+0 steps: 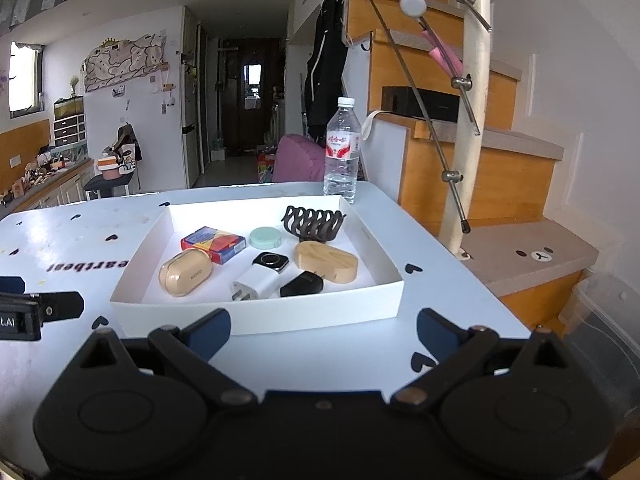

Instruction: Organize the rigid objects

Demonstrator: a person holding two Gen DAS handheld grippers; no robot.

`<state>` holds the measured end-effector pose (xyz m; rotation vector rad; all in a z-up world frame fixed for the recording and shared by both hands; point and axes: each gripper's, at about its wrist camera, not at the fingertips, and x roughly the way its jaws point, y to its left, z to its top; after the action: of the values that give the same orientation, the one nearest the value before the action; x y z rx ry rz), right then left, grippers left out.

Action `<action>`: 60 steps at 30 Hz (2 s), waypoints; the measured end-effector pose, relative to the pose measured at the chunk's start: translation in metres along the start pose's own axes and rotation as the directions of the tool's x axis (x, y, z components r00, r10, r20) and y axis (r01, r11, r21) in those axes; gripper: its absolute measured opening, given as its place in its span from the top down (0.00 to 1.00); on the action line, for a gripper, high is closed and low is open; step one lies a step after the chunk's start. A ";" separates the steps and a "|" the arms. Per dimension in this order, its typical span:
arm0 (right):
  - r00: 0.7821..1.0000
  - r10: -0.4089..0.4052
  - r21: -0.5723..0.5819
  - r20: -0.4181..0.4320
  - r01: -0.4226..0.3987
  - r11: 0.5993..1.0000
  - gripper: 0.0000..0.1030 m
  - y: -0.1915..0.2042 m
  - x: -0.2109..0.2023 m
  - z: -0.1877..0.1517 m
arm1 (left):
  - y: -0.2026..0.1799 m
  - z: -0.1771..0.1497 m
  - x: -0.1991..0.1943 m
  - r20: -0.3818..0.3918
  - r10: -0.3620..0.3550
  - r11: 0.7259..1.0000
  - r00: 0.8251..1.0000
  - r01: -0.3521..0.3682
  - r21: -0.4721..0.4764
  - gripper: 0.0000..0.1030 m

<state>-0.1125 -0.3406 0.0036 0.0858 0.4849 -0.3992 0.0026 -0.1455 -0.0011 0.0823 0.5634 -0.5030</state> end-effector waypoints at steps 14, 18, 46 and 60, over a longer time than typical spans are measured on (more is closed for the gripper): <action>1.000 -0.001 0.003 -0.003 0.001 1.000 0.02 -0.001 -0.001 -0.002 | 0.000 0.000 0.000 0.001 0.000 1.000 1.000 0.000 -0.001 0.00; 1.000 -0.001 0.003 -0.003 0.001 1.000 0.02 -0.001 -0.001 -0.002 | 0.000 0.000 0.000 0.001 -0.001 1.000 1.000 0.001 -0.001 0.00; 1.000 -0.002 -0.003 -0.001 0.002 1.000 0.02 0.000 -0.003 -0.002 | 0.000 -0.001 0.000 0.001 0.000 1.000 1.000 0.000 -0.001 0.00; 1.000 -0.003 -0.002 0.002 0.003 1.000 0.02 -0.001 -0.005 -0.001 | 0.000 -0.001 -0.001 0.001 0.000 1.000 1.000 0.000 -0.001 0.00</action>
<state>-0.1178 -0.3399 0.0053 0.0830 0.4839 -0.4022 0.0015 -0.1451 -0.0016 0.0810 0.5627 -0.5030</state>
